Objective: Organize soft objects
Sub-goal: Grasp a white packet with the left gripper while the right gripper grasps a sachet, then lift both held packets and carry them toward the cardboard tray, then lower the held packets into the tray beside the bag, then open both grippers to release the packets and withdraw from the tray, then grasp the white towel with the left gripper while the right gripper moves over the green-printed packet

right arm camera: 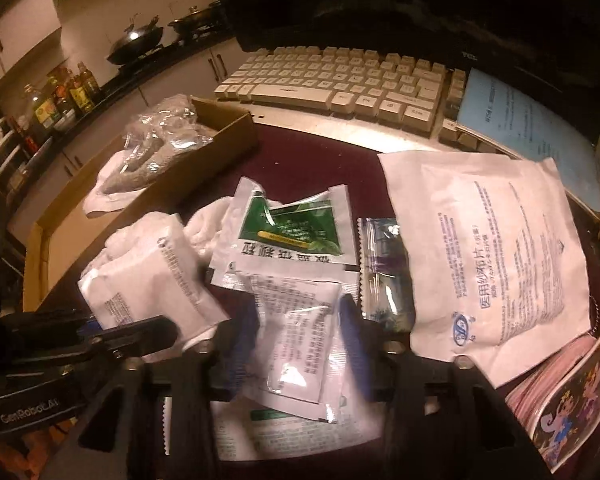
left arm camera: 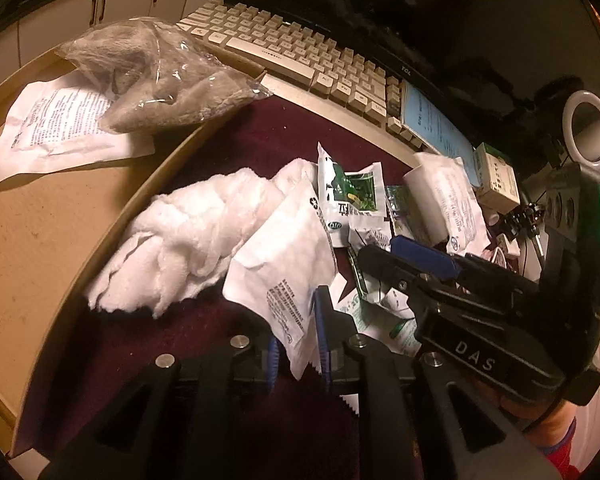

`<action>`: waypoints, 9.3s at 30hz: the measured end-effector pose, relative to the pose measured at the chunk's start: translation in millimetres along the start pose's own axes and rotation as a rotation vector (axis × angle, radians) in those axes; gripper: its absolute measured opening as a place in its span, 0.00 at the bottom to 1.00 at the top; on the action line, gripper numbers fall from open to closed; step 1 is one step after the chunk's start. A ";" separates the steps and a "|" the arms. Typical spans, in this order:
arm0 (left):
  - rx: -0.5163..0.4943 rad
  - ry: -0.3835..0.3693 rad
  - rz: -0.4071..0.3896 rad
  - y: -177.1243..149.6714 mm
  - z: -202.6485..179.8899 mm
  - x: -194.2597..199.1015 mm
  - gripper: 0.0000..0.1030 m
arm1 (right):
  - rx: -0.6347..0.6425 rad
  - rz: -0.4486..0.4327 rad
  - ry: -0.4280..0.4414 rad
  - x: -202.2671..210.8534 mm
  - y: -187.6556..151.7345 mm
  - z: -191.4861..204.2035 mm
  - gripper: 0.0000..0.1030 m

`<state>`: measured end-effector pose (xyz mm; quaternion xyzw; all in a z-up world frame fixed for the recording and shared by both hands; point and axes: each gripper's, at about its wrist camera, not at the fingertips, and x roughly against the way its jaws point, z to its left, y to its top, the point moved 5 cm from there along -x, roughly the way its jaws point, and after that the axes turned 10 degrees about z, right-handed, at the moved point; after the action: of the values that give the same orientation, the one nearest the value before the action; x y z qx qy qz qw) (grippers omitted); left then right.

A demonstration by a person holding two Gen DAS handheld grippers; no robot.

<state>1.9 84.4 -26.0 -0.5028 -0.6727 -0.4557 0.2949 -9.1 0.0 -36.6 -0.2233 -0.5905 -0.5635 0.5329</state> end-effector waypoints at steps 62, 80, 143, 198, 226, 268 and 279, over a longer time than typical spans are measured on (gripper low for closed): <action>-0.085 -0.035 -0.115 -1.2 -17.8 73.5 0.06 | -0.062 -0.106 0.109 46.4 -0.8 7.9 0.29; -0.080 -0.062 -0.136 5.4 12.7 109.9 0.06 | -0.042 -0.170 0.111 52.0 16.5 35.8 0.29; 0.254 -0.017 -0.131 55.4 155.7 100.9 0.06 | 0.143 -0.103 0.158 5.9 130.0 112.8 0.29; 0.243 -0.031 -0.162 42.8 183.2 116.8 0.71 | 0.275 -0.063 0.145 -21.2 96.2 188.0 0.57; 0.126 0.229 -0.181 1.5 148.7 151.5 0.83 | 0.086 -0.064 0.232 16.9 56.0 123.1 0.90; -0.571 0.489 0.113 39.1 -26.8 -24.4 0.53 | -0.072 0.091 0.064 19.2 -30.1 -14.4 0.91; -0.484 0.343 0.154 19.8 -26.1 -4.5 0.45 | -0.042 0.082 0.035 15.9 -30.7 -13.4 0.81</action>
<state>20.5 60.4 -12.9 -0.5238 -0.4448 -0.6574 0.3094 -35.9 -25.6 -38.5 -0.2487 -0.5597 -0.5571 0.5609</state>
